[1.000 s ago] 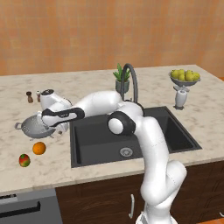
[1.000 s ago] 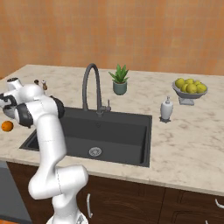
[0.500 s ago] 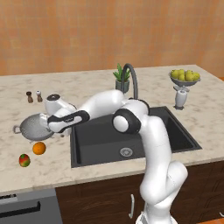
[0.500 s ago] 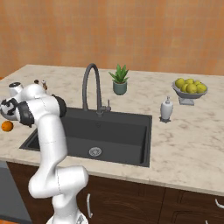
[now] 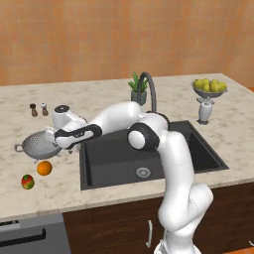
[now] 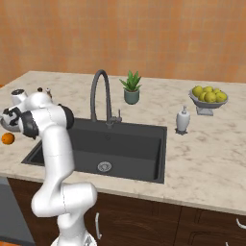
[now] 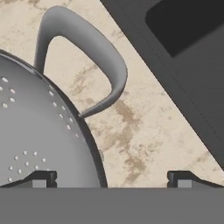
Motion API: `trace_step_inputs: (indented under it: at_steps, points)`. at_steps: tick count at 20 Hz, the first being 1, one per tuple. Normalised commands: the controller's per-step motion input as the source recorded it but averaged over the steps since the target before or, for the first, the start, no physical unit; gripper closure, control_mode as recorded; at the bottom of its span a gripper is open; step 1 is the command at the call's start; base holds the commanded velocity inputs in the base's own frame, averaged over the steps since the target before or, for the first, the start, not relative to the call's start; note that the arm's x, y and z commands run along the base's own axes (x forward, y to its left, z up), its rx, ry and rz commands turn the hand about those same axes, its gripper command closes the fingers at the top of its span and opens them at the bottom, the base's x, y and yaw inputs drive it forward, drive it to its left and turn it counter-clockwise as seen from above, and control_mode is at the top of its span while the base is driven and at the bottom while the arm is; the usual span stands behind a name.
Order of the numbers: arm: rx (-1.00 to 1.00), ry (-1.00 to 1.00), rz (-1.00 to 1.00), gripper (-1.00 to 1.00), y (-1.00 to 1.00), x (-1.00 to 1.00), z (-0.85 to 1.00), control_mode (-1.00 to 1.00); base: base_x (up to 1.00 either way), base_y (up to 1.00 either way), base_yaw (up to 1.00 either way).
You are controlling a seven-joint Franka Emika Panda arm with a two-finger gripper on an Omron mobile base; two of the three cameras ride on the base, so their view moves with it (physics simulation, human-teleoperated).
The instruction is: Put the colander in the sink, put the orange, mango in the colander, and turn on the sink faucet and pour water over the colander.
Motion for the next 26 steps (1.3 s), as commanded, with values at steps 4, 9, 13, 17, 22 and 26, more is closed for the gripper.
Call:
trace_step_inputs:
  at_steps: [4,9,13,17,22,26]
  points:
    - [0.00,0.00,0.00,-1.00,0.03,0.13,0.00,-1.00,0.00,0.00,0.00]
    - [0.00,0.00,0.00,-1.00,0.02,0.00,-0.11,-1.00,0.00,0.00,0.00]
    - [0.00,0.00,0.00,-1.00,0.07,0.00,-0.13,-1.00,0.00,0.00,0.00]
    - [0.00,0.00,0.00,-1.00,0.06,0.00,-0.14,-1.00,0.00,0.00,0.00]
    - [0.00,0.00,0.00,1.00,0.05,0.00,-0.09,-1.00,0.00,0.00,0.00]
    - [0.00,0.00,0.00,1.00,0.00,0.00,0.00,-1.00,0.00,0.00,0.00]
